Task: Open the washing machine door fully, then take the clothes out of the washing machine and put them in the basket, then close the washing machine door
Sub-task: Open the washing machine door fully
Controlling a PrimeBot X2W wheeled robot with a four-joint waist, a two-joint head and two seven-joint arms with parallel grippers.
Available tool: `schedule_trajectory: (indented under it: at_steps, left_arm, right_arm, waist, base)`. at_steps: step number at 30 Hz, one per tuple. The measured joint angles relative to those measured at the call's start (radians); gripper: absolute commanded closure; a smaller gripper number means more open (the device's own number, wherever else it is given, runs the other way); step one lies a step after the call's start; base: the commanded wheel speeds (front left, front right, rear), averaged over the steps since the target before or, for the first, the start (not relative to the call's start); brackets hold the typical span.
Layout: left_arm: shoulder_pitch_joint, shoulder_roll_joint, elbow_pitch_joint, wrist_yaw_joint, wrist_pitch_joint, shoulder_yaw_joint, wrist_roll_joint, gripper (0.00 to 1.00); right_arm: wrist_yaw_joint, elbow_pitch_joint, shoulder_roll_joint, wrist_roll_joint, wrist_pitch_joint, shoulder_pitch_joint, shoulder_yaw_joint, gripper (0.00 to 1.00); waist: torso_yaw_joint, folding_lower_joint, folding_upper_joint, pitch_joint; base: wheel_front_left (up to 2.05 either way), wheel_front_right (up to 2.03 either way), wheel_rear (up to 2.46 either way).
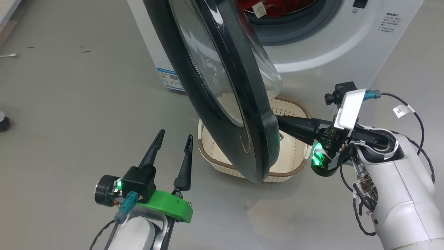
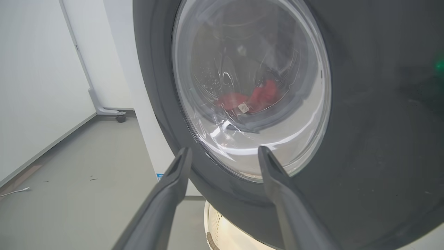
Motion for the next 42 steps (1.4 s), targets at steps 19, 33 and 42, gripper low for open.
schedule_trajectory:
  at_steps: [19,33,42]
  left_arm:
    - [0.037,0.002,0.021,0.000,0.000,-0.015,0.000,0.00]
    - [0.042,0.004,0.021,0.000,0.000,0.008,0.001,0.00]
    - [0.050,0.004,0.019,0.000,0.000,0.031,0.001,0.00]
  right_arm:
    - [0.000,-0.004,0.008,0.016,-0.053,0.065,0.084,1.00]
    - [0.000,-0.030,0.010,0.087,-0.109,0.079,0.165,1.00]
    - [0.007,-0.046,0.012,0.138,-0.167,0.083,0.138,1.00]
  waist:
    - [0.095,0.0000,0.0000,-0.064]
    - [0.118,0.0000,0.0000,-0.075]
    - [0.105,0.0000,0.0000,-0.075]
  base:
    - [0.00,0.00,0.00]
    - [0.00,0.00,0.00]
    - [0.00,0.00,0.00]
